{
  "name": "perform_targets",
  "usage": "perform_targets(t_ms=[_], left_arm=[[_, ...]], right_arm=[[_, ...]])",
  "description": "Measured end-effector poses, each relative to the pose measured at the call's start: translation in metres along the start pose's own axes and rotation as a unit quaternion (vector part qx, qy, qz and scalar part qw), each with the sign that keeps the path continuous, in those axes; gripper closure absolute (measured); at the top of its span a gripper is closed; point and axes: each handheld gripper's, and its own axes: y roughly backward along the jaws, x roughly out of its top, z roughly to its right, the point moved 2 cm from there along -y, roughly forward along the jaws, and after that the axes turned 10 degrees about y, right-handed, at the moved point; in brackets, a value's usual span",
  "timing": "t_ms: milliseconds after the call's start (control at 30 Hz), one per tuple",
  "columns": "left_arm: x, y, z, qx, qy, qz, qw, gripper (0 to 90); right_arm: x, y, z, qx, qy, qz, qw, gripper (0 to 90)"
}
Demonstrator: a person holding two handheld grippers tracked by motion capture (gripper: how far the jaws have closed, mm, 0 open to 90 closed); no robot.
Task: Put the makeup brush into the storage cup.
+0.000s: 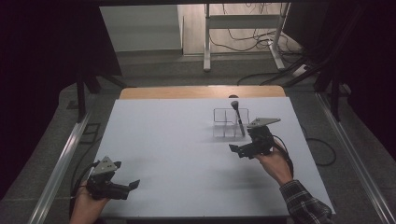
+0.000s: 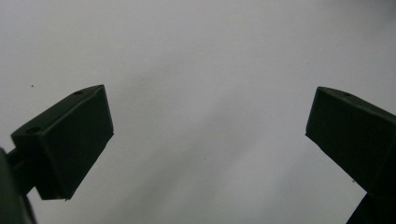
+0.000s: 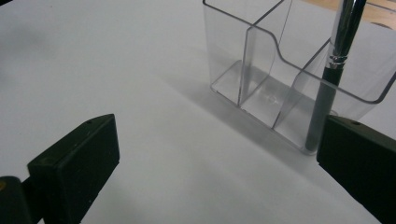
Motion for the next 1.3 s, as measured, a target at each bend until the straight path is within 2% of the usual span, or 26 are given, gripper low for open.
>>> perform_targets(t_ms=[433, 933, 1300], left_arm=[[0.0, -0.001, 0.0, -0.004, 0.001, -0.002, 1.0, 1.1], [0.0, -0.001, 0.0, -0.003, -0.001, -0.002, 1.0, 1.1], [0.0, -0.001, 0.001, -0.003, -0.003, -0.003, 1.0, 1.2]], right_arm=[[-0.005, 0.009, -0.008, 0.007, -0.006, 0.008, 0.9999, 0.0], [-0.015, 0.018, -0.018, 0.012, -0.001, 0.0, 0.9999, 0.0], [-0.025, 0.025, -0.02, 0.008, 0.001, -0.006, 1.0, 0.0]])
